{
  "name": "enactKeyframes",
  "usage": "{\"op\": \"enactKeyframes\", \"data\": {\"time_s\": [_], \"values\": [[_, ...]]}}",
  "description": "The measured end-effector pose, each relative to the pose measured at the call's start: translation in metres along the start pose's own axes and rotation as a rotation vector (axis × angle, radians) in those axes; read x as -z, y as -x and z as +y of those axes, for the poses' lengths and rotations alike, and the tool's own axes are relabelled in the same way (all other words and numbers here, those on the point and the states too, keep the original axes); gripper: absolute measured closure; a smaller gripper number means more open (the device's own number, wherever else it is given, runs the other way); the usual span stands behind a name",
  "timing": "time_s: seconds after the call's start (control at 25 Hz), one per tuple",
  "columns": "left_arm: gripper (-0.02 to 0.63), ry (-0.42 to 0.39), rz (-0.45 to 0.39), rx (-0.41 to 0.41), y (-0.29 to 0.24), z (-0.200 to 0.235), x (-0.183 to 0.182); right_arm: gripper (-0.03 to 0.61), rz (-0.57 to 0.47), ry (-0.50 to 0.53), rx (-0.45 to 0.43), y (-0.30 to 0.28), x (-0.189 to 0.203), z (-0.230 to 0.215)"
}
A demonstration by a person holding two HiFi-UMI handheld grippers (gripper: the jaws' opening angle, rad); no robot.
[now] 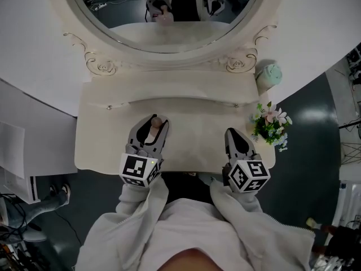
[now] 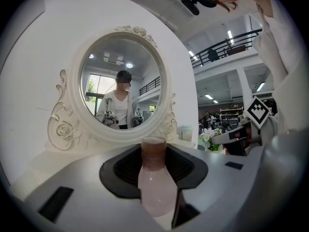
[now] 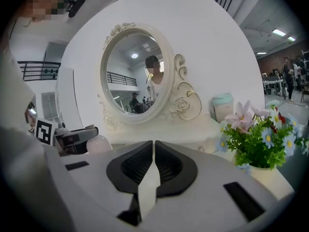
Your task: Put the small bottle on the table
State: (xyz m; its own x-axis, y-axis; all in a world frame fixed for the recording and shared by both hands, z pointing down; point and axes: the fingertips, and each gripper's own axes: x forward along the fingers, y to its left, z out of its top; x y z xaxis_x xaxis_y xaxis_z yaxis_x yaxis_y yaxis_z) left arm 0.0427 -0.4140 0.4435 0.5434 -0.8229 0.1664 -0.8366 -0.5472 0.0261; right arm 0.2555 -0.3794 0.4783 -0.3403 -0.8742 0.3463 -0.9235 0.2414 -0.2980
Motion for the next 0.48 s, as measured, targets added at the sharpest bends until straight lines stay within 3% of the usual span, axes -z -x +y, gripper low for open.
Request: {"op": "enactKeyframes", "data": {"time_s": [0.48], "values": [[0.459, 0.035, 0.032, 0.099, -0.049, -0.002, 0.042, 0.537, 0.058, -0.029, 0.037, -0.002, 0.024, -0.001]]}}
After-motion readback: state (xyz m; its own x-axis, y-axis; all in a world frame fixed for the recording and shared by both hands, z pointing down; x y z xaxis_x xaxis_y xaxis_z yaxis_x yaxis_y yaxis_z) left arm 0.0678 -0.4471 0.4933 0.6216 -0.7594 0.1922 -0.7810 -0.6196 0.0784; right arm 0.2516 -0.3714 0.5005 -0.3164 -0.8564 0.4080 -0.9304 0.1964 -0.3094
